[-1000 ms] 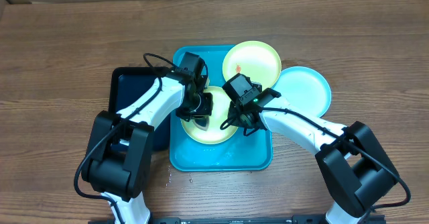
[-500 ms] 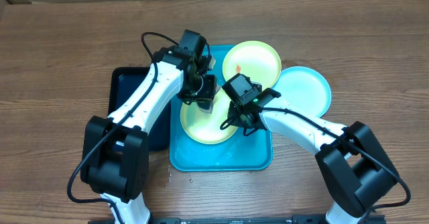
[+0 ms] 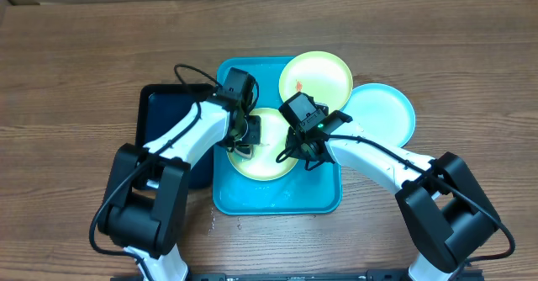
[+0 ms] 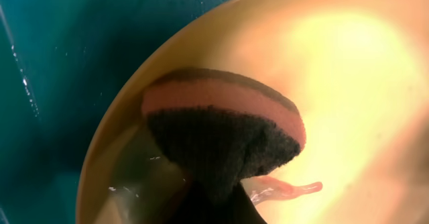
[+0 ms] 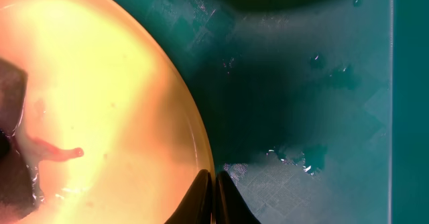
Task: Clean dirty plates on tray and stack at the side
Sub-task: 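Scrub the yellow plate with the sponge while the right gripper holds it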
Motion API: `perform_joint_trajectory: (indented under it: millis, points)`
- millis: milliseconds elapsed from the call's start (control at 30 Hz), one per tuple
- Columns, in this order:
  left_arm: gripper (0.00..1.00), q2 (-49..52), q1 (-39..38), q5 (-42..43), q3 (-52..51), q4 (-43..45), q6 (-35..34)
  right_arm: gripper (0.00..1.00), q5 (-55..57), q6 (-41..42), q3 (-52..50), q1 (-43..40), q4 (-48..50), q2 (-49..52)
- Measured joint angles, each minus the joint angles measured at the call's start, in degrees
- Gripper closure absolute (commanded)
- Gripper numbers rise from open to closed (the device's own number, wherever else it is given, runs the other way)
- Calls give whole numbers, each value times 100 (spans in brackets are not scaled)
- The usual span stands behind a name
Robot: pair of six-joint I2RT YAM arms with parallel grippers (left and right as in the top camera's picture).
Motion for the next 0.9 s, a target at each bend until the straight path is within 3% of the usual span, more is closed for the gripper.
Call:
perform_joint_trajectory:
  millis: [167, 600, 767, 900]
  points:
    - [96, -83, 35, 210, -164, 197, -155, 96, 2, 2, 0, 0, -2, 0]
    - [96, -59, -28, 1781, -317, 501, -302, 96, 9, 0, -4, -2, -4, 0]
    - [96, -52, -26, 2299, 24, -70, -297, 96, -33, 2, -11, 0, 37, 0]
    - [96, -83, -24, 2028, 669, -669, -275, 96, -166, 4, -11, 0, 114, 0]
